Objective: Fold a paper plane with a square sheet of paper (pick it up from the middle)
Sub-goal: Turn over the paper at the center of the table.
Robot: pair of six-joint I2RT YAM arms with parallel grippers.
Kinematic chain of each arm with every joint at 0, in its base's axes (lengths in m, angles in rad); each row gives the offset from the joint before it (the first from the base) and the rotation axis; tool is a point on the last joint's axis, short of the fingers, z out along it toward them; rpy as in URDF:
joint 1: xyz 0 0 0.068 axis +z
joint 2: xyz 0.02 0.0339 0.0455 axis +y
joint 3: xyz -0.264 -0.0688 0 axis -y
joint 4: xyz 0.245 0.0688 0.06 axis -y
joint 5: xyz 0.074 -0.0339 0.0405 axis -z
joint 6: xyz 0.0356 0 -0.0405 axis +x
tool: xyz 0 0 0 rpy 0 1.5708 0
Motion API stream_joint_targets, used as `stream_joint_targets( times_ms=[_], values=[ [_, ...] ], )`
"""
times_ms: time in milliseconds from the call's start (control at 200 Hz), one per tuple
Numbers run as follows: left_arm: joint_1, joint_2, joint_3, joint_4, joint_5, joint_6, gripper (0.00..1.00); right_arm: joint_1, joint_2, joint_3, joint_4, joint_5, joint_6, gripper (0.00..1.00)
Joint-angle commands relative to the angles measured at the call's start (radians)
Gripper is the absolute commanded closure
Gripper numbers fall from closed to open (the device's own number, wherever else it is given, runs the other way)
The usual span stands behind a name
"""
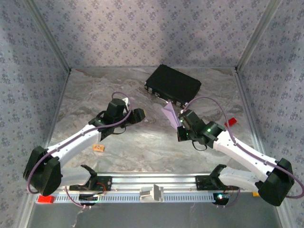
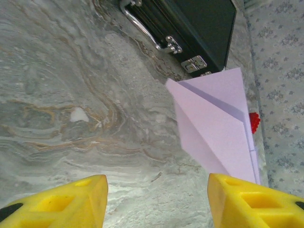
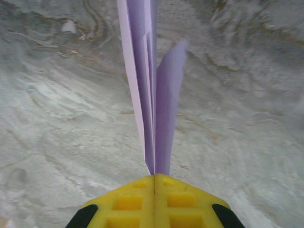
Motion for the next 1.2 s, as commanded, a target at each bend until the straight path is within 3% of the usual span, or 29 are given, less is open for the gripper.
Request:
stream_joint_targets(
  times_ms=[0, 180, 435, 974, 1199],
  values=[
    [0.011, -0.059, -0.023, -0.046, -0.059, 0.025, 0.42, 0.062, 0.029, 0.062, -0.124, 0.221, -0.017, 0.99],
    [0.018, -0.159, -0.062, -0.090, -0.108, 0.027, 0.41, 0.170, 0.103, 0.136, -0.250, 0.458, 0.060, 0.98],
    [0.045, -0.304, -0.105, -0.180, -0.153, 0.020, 0.39, 0.275, 0.219, 0.187, -0.327, 0.596, 0.090, 0.98],
    [0.115, -0.520, -0.175, -0.310, -0.206, -0.014, 0.34, 0.551, 0.706, 0.419, -0.419, 0.635, 0.056, 0.96],
    [0.129, -0.545, -0.173, -0.337, -0.197, -0.017, 0.33, 0.585, 0.769, 0.480, -0.371, 0.582, 0.029, 0.93]
  ],
)
